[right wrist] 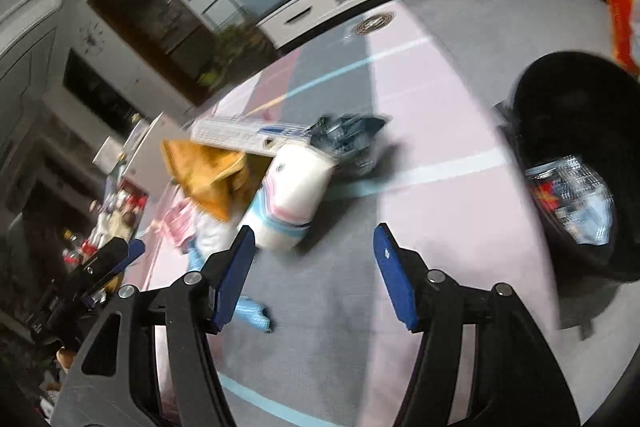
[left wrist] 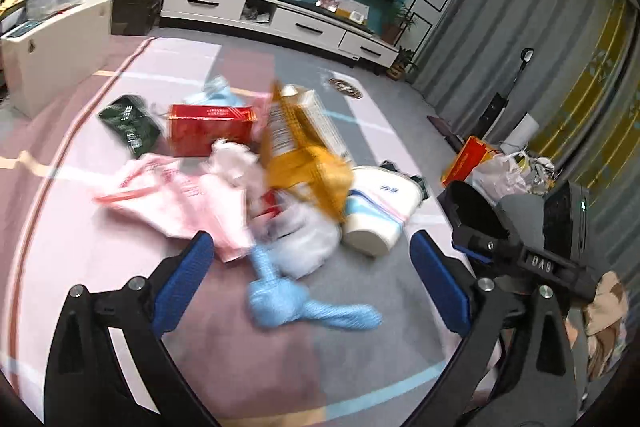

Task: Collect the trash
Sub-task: 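Grasp the blue plastic bag with the left tool while the right tool grasps the white paper cup, then carry the blue bag and paper cup to the bin and release both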

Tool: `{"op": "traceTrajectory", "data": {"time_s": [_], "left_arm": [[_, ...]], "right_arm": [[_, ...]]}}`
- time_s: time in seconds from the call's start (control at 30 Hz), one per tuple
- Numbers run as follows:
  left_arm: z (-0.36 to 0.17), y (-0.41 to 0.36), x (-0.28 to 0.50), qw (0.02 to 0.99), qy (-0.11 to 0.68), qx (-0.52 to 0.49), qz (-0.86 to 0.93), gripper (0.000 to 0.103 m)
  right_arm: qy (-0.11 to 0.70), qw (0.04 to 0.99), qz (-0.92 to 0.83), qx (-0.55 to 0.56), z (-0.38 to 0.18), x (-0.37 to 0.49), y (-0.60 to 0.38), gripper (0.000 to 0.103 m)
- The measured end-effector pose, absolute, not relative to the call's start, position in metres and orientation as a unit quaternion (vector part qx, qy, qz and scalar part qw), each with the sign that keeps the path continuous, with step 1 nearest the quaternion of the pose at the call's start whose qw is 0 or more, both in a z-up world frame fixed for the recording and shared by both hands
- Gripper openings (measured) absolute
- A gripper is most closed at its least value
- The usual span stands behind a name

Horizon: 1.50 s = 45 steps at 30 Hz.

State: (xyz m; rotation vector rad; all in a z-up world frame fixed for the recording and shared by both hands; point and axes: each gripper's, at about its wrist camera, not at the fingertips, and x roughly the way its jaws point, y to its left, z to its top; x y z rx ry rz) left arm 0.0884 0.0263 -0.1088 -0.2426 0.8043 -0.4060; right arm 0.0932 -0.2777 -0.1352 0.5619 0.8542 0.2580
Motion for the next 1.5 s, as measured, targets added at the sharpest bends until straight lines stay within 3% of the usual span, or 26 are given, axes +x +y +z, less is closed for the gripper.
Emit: {"op": "traceTrajectory", "data": {"time_s": [0.57,0.63,0.77,0.83,0.93,1.2,1.5], "left_arm": [[-0.17,-0.001,0.088,0.866,0.46,-0.076,-0.183,0.095],[-0.173,0.0,0.09,0.863,0.464,-0.079,-0.182,0.075],[-0.173,-0.003,0.086,0.862,0.468,-0.071,-0.18,0.052],[-0.174,-0.003,0.088,0.861,0.471,-0.065,-0.181,0.036],[-0.174,-0.007,0.082,0.856,0.478,-0.06,-0.186,0.034],[-0.161,-0.015,0.063,0.841,0.487,-0.062,-0.226,0.03],[-0.122,-0.029,0.033,0.855,0.431,-0.069,-0.279,0.03]], "right_arm": [[0.408,0.818,0.107,0.39,-0.166,0.138,-0.261,0.064],[0.408,0.817,0.106,0.395,-0.167,0.14,-0.26,0.064],[0.403,0.819,0.107,0.395,-0.167,0.14,-0.258,0.063],[0.405,0.821,0.108,0.389,-0.167,0.14,-0.257,0.053],[0.415,0.814,0.116,0.39,-0.17,0.141,-0.256,0.04],[0.414,0.823,0.141,0.362,-0.152,0.125,-0.249,0.038],[0.365,0.865,0.13,0.319,-0.116,0.085,-0.274,0.038]]}}
